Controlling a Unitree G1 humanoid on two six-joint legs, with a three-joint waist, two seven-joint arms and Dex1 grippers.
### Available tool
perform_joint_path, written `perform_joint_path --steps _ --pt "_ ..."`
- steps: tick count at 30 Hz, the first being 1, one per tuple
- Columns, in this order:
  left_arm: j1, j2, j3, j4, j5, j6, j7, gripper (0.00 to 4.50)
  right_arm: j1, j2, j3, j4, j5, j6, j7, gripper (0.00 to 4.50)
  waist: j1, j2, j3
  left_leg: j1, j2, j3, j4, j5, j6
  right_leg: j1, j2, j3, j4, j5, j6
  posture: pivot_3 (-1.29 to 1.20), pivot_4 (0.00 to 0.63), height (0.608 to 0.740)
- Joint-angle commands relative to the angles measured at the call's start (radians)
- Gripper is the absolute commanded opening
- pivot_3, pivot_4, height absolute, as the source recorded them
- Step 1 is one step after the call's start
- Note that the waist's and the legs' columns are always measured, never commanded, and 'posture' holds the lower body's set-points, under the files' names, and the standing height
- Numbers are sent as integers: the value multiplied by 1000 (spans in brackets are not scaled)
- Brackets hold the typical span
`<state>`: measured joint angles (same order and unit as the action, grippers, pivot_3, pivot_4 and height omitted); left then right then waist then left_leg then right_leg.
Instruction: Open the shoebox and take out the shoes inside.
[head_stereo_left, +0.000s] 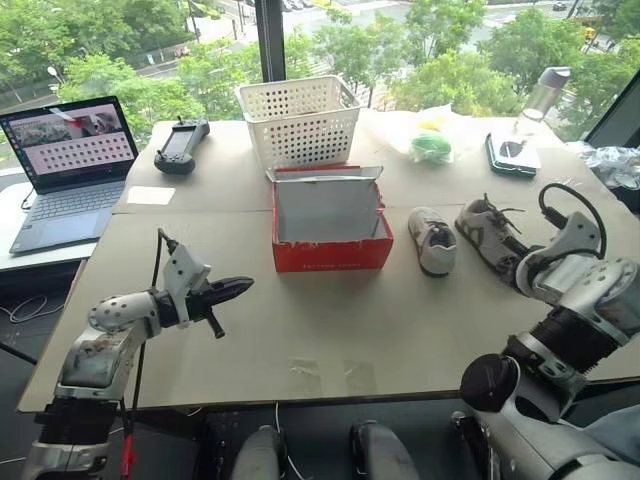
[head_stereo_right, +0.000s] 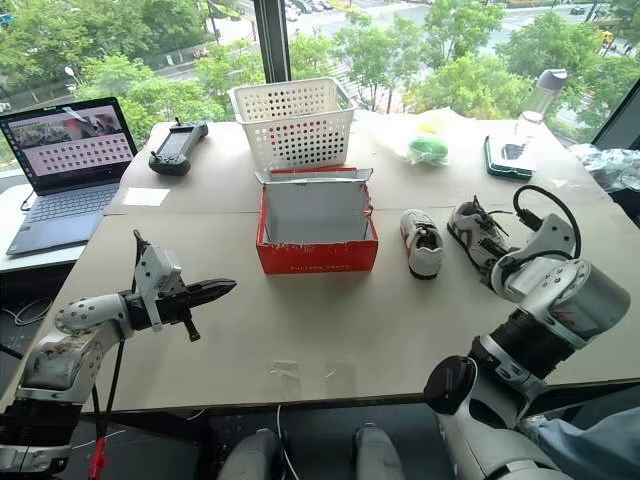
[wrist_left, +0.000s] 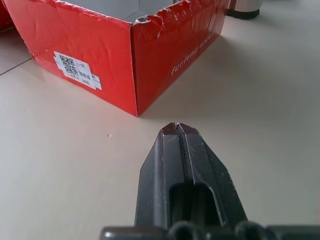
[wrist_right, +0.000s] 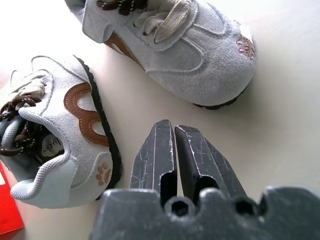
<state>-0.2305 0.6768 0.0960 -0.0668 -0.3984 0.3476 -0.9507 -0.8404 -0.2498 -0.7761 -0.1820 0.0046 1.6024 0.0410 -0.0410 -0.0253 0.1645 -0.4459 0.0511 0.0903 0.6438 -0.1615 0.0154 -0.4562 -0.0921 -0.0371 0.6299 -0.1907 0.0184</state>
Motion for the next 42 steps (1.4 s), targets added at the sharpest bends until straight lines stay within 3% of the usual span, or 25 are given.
perform_joint_path --steps 1,7,11,15,17,22,30,42 --pt "0 7 29 -34 -14 -5 9 0 -29 -171 187 -58 73 -60 96 422 0 2 1 0 0 0 0 0 0 -1 -1 0 0 0 0 0 150 733" --pt "0 3 62 -23 -24 0 30 0 -51 -405 393 -158 334 -47 410 422 -3 2 1 1 1 -3 -1 0 0 0 1 1 -1 -2 -3 0 150 733" --pt "6 -3 78 15 4 -6 78 0 30 -453 468 -284 456 -124 540 422 2 2 1 0 1 -5 -1 0 0 0 1 0 -1 -2 -2 0 150 733" --pt "3 -31 101 69 64 -63 183 0 103 -432 574 -315 424 -223 491 422 6 1 1 0 0 -5 -1 0 0 0 -1 1 -2 -2 -1 0 150 733" --pt "-23 -66 157 118 72 -85 284 0 175 -447 669 -302 333 -339 424 422 12 0 1 0 0 -4 0 0 0 0 -1 1 -2 -2 -1 0 150 733" --pt "-73 -148 269 186 77 -103 511 0 338 -444 740 -223 173 -581 301 422 30 -3 1 -1 0 -2 0 0 0 0 -1 0 -3 -1 0 0 150 733" --pt "-42 -267 334 196 107 -138 736 0 595 -204 677 -228 124 -895 160 422 36 -5 0 -1 0 0 0 0 0 1 0 -1 -3 1 3 0 150 733" --pt "17 -327 305 187 127 -212 761 0 756 -103 645 -165 81 -1200 123 422 29 -5 0 2 0 0 1 -1 -2 4 -1 -1 -4 0 -3 0 150 733"
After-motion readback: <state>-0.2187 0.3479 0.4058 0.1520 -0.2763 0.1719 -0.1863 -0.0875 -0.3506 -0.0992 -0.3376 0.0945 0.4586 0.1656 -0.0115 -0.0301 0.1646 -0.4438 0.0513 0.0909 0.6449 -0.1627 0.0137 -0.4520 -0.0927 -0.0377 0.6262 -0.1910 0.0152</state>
